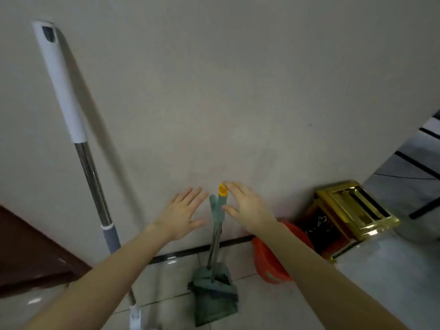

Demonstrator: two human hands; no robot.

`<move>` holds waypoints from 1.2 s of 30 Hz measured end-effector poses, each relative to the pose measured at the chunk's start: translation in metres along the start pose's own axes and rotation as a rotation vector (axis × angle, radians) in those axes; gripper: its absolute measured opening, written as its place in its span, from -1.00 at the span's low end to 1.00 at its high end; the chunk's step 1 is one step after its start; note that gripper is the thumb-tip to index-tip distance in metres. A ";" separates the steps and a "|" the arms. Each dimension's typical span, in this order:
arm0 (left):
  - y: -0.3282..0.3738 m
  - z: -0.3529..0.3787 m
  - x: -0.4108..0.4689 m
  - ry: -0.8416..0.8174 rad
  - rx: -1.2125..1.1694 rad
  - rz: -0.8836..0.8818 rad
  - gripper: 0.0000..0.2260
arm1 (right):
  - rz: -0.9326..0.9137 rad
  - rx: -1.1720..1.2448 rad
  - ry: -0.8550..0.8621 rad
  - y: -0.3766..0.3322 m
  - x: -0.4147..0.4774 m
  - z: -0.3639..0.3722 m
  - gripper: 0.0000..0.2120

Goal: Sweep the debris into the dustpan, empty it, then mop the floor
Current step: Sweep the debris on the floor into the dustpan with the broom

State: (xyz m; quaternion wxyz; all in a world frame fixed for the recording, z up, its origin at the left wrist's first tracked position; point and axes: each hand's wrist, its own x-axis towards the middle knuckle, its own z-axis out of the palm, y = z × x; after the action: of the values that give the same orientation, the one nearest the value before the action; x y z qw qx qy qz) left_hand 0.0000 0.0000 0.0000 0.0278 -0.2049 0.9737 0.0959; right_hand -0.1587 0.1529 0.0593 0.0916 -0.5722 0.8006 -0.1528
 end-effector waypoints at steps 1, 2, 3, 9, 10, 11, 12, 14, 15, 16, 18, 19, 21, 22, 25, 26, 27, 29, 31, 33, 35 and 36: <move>-0.007 0.008 0.008 -0.035 0.000 0.021 -0.18 | 0.020 -0.004 0.020 -0.001 0.004 0.007 -0.42; -0.012 0.015 0.017 -0.035 0.018 0.044 -0.23 | 0.043 0.006 0.058 -0.002 0.009 0.012 -0.42; -0.016 0.023 0.026 -0.045 0.055 0.064 -0.27 | 0.054 0.011 0.081 -0.002 0.010 0.018 -0.42; -0.023 0.056 0.071 -0.153 0.126 0.205 -0.30 | 0.112 0.157 0.136 -0.002 0.017 0.034 -0.58; -0.023 0.060 0.076 -0.169 0.141 0.231 -0.30 | 0.125 0.179 0.137 -0.002 0.017 0.037 -0.62; -0.021 0.063 0.081 -0.176 0.148 0.254 -0.30 | 0.144 0.200 0.127 -0.003 0.017 0.038 -0.65; -0.019 0.067 0.085 -0.185 0.160 0.280 -0.31 | 0.160 0.219 0.121 -0.004 0.017 0.039 -0.67; -0.013 0.073 0.091 -0.209 0.206 0.320 -0.34 | 0.193 0.236 0.114 -0.004 0.016 0.037 -0.69; -0.010 0.076 0.093 -0.223 0.219 0.328 -0.36 | 0.209 0.242 0.112 -0.003 0.014 0.035 -0.70; -0.007 0.078 0.095 -0.249 0.222 0.328 -0.37 | 0.222 0.251 0.109 -0.002 0.013 0.033 -0.70; -0.001 0.081 0.097 -0.276 0.226 0.336 -0.39 | 0.246 0.258 0.102 0.000 0.007 0.028 -0.67; 0.002 0.081 0.097 -0.276 0.233 0.347 -0.39 | 0.257 0.260 0.099 0.002 0.003 0.025 -0.66; 0.011 0.081 0.096 -0.263 0.261 0.373 -0.40 | 0.278 0.271 0.095 0.005 -0.007 0.018 -0.63; 0.016 0.080 0.095 -0.254 0.279 0.388 -0.40 | 0.285 0.277 0.093 0.006 -0.014 0.015 -0.62; 0.034 0.077 0.093 -0.210 0.354 0.455 -0.41 | 0.301 0.293 0.075 0.009 -0.035 0.004 -0.66; 0.041 0.075 0.091 -0.191 0.375 0.489 -0.42 | 0.312 0.296 0.063 0.012 -0.042 0.001 -0.68; 0.048 0.074 0.090 -0.168 0.398 0.533 -0.43 | 0.322 0.296 0.052 0.014 -0.050 -0.001 -0.69; 0.061 0.075 0.089 -0.120 0.449 0.611 -0.45 | 0.337 0.288 0.029 0.018 -0.067 -0.006 -0.70; 0.076 0.076 0.087 -0.115 0.483 0.631 -0.49 | 0.339 0.284 0.015 0.022 -0.088 -0.011 -0.71; 0.089 0.082 0.081 -0.156 0.492 0.633 -0.57 | 0.337 0.267 0.006 0.024 -0.110 -0.014 -0.69; 0.105 0.089 0.073 -0.167 0.498 0.660 -0.63 | 0.334 0.220 0.007 0.025 -0.134 -0.016 -0.63; 0.114 0.092 0.068 -0.174 0.497 0.672 -0.65 | 0.335 0.209 0.011 0.026 -0.147 -0.017 -0.61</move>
State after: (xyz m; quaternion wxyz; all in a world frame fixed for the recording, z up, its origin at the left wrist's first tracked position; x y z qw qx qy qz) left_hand -0.1068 0.0943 -0.0766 0.1254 0.1455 0.9739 -0.1210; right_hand -0.1388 0.3016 0.0619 0.1702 -0.4173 0.8649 -0.2211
